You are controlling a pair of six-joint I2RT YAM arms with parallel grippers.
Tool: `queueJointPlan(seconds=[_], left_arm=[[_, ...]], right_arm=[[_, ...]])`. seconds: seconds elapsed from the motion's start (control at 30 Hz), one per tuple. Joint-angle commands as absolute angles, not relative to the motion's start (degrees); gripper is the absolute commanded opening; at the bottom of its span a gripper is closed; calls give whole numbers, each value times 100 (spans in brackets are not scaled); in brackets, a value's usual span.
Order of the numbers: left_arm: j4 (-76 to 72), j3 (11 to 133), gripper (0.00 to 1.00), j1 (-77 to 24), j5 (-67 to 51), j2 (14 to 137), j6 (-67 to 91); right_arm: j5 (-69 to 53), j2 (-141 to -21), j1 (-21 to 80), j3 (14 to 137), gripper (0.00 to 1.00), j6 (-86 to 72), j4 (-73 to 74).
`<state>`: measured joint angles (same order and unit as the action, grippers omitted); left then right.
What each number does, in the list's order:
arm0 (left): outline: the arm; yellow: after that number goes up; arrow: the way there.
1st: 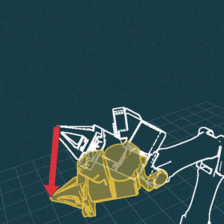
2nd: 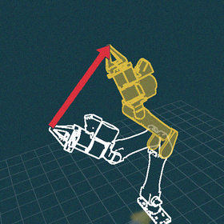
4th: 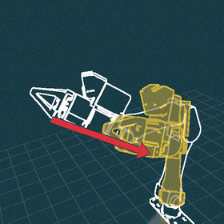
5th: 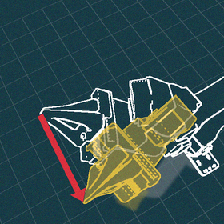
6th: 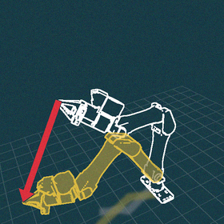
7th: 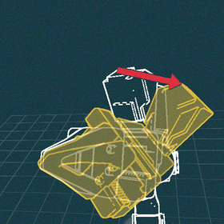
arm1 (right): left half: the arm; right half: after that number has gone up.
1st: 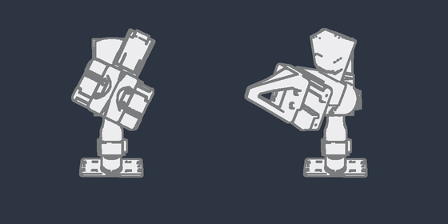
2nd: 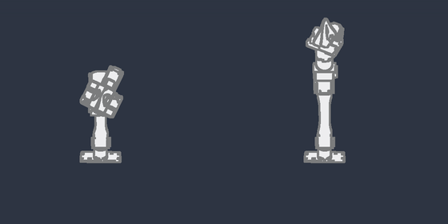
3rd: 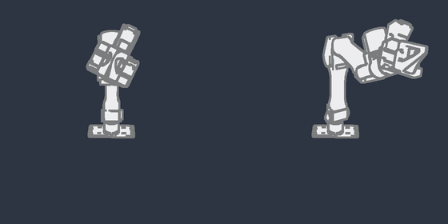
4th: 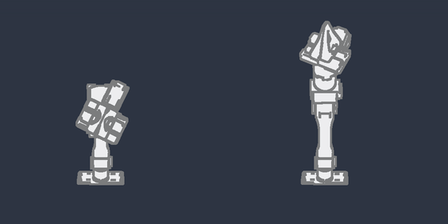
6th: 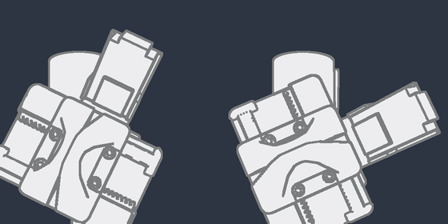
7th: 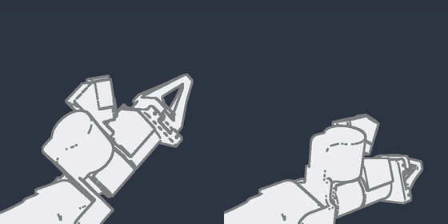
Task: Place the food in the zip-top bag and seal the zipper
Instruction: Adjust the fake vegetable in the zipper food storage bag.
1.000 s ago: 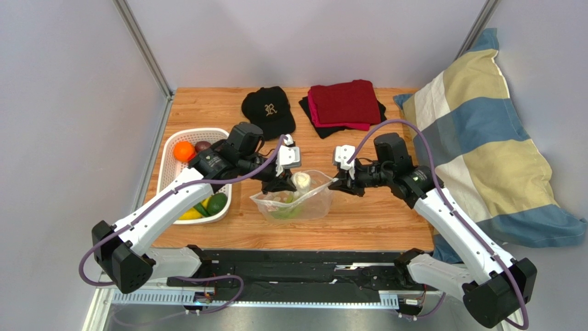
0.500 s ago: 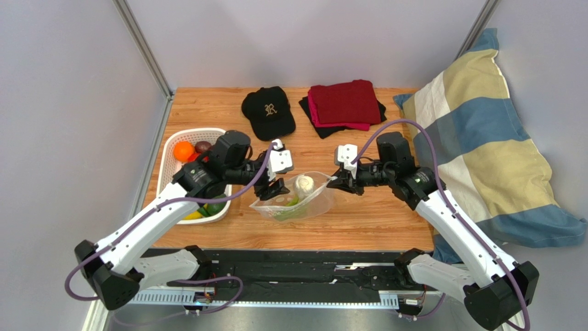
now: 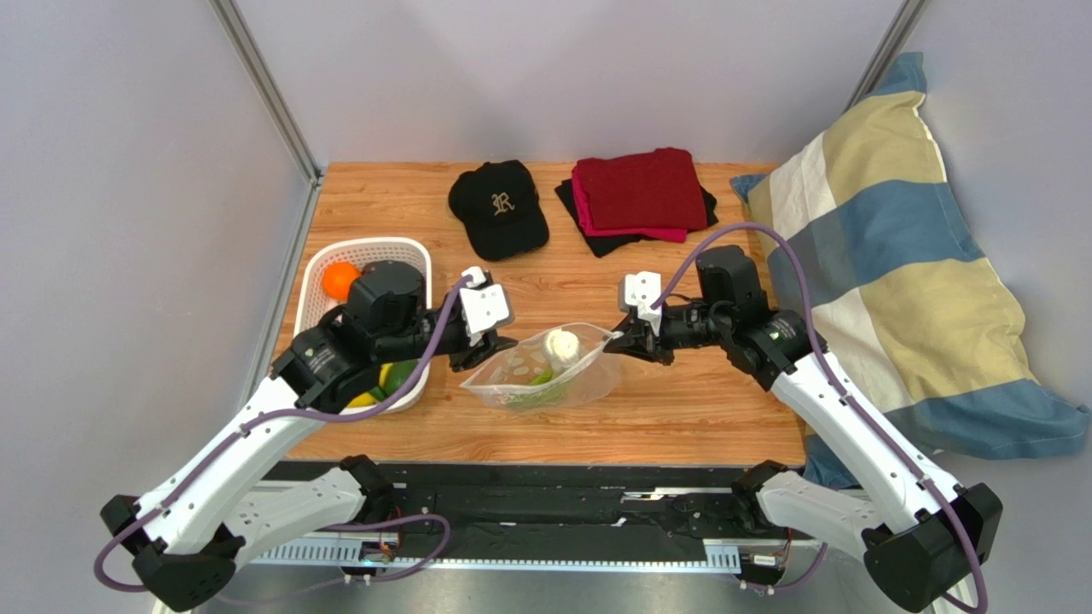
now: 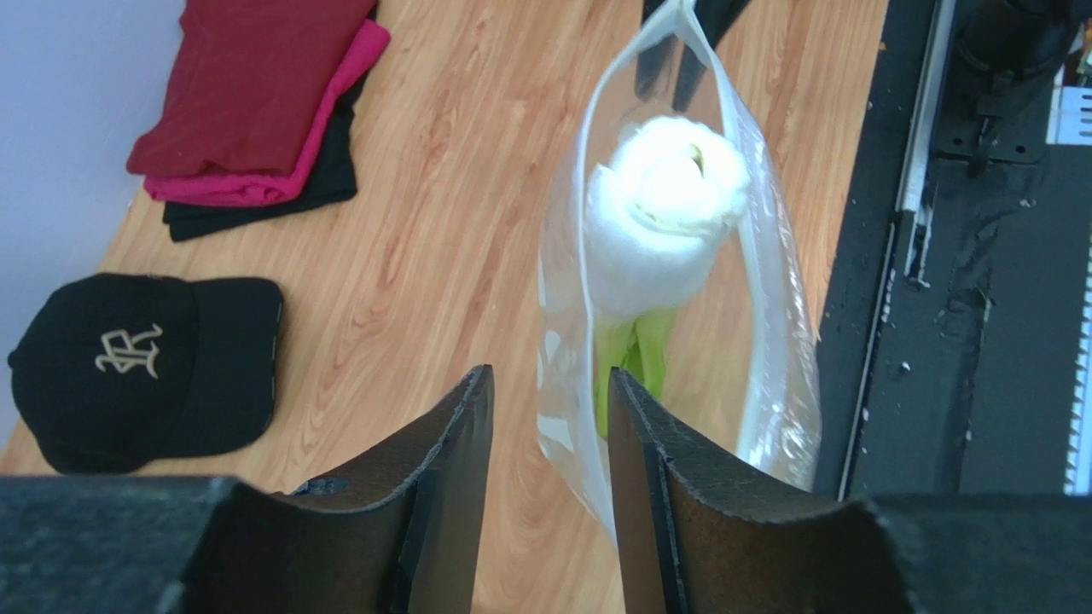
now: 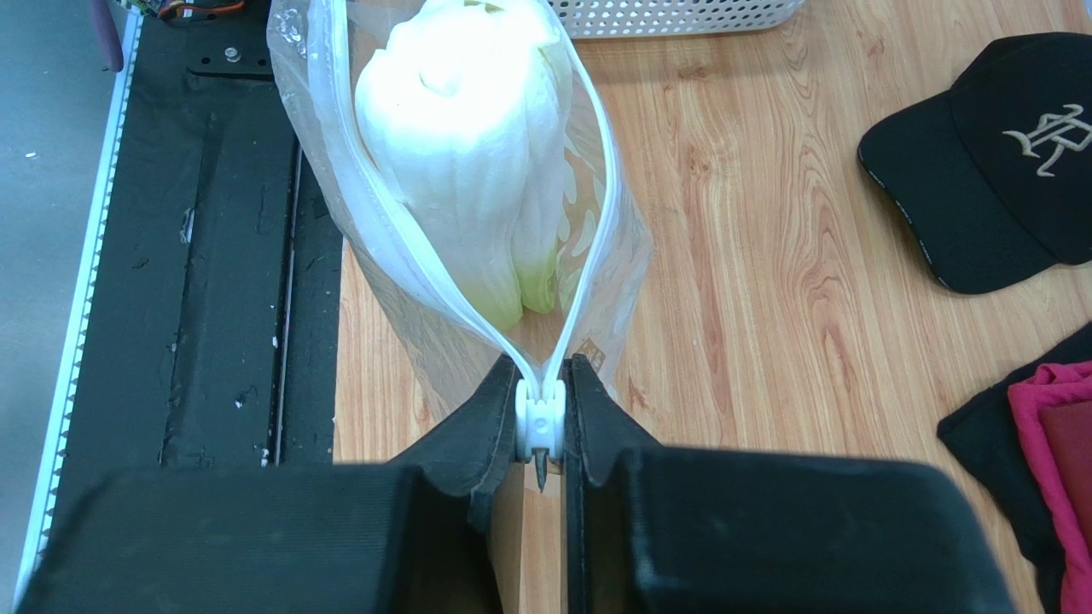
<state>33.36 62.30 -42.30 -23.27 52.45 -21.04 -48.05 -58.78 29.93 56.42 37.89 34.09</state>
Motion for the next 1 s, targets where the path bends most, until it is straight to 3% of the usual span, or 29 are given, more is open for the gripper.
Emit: queueJointPlan(seconds=[0.0, 0.17, 0.4, 0.63, 0.7, 0.8, 0.97], left_arm=[[4033, 6468, 44, -4263, -2153, 4914, -2171], [4693, 6566, 47, -4586, -2645, 4728, -2004], [3904, 6469, 39, -4992, -2804, 5491, -1898], [3085, 6434, 38, -4992, -2365, 6011, -1986], [2937, 6407, 41, -5001, -2190, 6117, -1916], [2787, 6320, 55, -5001, -2162, 6240, -1881], [2427, 6240, 62, -5027, -2390, 6450, -1784]], right_arm=[[-4983, -5880, 3032, 5950, 0, 3946, 3445], [-5019, -5862, 3032, 6012, 0, 3903, 3498], [-5045, -5933, 3076, 6099, 0, 3911, 3551], [-5019, -5906, 3076, 6091, 0, 4034, 3595], [-5036, -5897, 3085, 6091, 0, 4060, 3638], [-5071, -5915, 3076, 6091, 0, 4087, 3639], [-5106, -5959, 3076, 6117, 0, 4148, 3621]])
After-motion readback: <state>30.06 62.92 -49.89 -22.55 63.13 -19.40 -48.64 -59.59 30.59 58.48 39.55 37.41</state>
